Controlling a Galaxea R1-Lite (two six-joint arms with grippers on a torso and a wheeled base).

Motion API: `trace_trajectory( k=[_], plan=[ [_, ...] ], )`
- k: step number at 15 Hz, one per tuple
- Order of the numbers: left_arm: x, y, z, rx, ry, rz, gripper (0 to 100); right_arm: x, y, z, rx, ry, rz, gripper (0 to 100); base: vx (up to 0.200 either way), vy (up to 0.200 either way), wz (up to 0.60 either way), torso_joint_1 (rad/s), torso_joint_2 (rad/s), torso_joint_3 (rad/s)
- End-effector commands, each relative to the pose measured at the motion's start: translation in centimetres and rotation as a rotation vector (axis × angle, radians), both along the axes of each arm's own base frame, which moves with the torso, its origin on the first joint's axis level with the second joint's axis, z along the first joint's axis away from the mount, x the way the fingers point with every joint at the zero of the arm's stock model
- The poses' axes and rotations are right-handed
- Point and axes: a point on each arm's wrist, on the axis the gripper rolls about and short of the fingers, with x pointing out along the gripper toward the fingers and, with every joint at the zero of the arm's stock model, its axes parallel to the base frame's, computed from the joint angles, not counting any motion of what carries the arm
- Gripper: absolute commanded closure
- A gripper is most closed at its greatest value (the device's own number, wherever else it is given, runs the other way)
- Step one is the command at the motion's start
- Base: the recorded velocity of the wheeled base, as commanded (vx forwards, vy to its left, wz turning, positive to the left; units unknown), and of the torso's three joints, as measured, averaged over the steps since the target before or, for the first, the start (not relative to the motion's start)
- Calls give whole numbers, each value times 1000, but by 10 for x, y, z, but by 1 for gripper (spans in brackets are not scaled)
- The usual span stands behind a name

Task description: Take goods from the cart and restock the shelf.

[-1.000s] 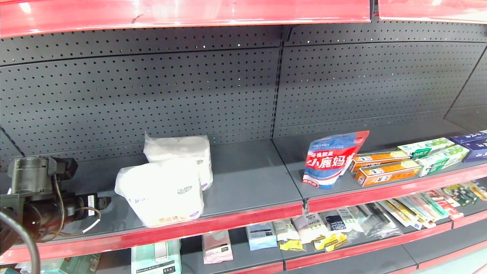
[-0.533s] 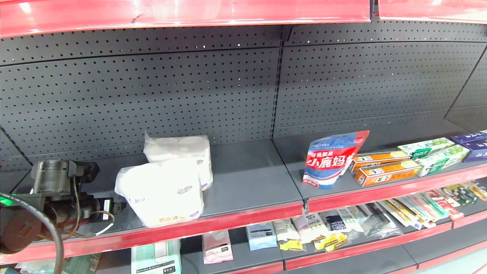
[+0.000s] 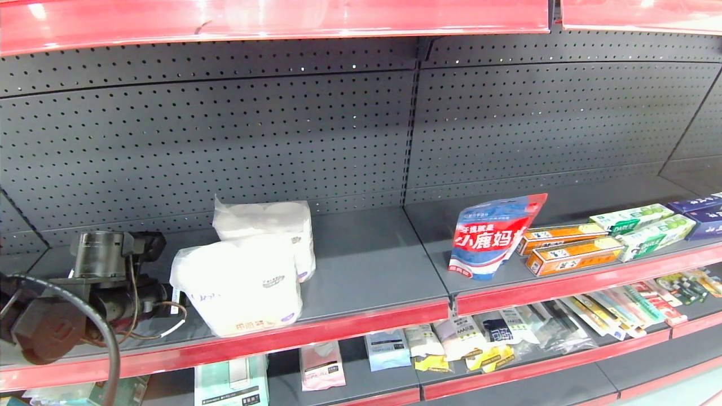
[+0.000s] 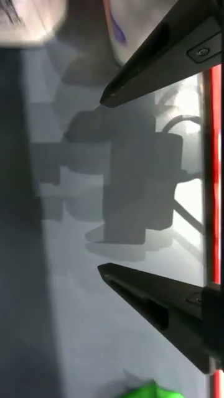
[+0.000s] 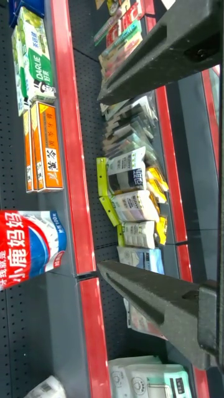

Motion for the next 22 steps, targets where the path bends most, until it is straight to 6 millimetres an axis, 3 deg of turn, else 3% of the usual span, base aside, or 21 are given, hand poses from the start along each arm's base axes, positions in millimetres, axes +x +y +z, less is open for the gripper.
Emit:
trace_trajectory(
  k=[1, 12, 22],
  plan=[
    [2, -4, -4, 0, 11, -16, 0, 0, 0, 0, 0, 1, 1, 0, 0, 0, 0, 0, 0, 0],
    [7, -18, -4, 2, 4, -67, 0, 0, 0, 0, 0, 1, 1, 0, 0, 0, 0, 0, 0, 0],
    [7, -19, -4, 1, 7, -67, 0, 0, 0, 0, 0, 1, 1, 0, 0, 0, 0, 0, 0, 0]
  ],
)
